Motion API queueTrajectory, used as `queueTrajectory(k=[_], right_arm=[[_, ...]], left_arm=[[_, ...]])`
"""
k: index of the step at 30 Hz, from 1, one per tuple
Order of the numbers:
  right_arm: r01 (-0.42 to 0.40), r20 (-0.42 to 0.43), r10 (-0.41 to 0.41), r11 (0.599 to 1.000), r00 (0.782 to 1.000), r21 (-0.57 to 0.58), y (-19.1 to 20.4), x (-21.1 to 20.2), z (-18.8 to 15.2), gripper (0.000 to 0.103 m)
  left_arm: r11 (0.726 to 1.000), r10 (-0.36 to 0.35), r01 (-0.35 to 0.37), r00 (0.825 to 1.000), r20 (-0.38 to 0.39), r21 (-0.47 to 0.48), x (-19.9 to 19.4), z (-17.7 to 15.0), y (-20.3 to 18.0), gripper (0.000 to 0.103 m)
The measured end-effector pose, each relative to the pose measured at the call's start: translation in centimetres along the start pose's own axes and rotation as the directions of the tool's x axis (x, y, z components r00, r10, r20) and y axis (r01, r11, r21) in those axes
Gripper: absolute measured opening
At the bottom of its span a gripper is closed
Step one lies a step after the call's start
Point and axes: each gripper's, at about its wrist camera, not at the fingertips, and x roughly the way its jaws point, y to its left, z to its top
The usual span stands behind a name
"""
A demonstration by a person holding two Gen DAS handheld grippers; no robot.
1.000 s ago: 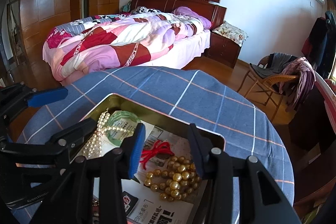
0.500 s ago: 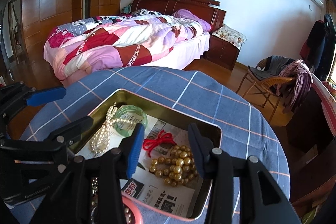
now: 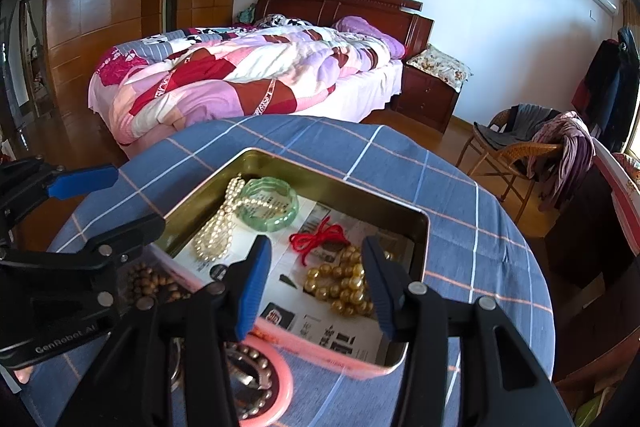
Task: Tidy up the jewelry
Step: 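Open both tools and withdraw them from the tin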
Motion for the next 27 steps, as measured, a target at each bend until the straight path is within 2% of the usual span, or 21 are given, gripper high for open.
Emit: queueTrajectory(k=[18, 27], right_arm=[[-0.001, -0.041, 0.000, 1.000, 0.999, -0.012, 1.8, -0.8, -2.5, 0.053], [-0.013, -0.053, 0.014, 1.000, 0.998, 0.022, 1.6, -1.6, -3.8, 0.053]], left_arm=[[1.000, -0.002, 0.001, 0.999, -0.047, -0.029, -1.0, -3.3, 0.7, 0.060], [0.999, 0.003, -0.005, 0.998, -0.067, -0.034, -1.4, -4.6, 0.7, 0.060]])
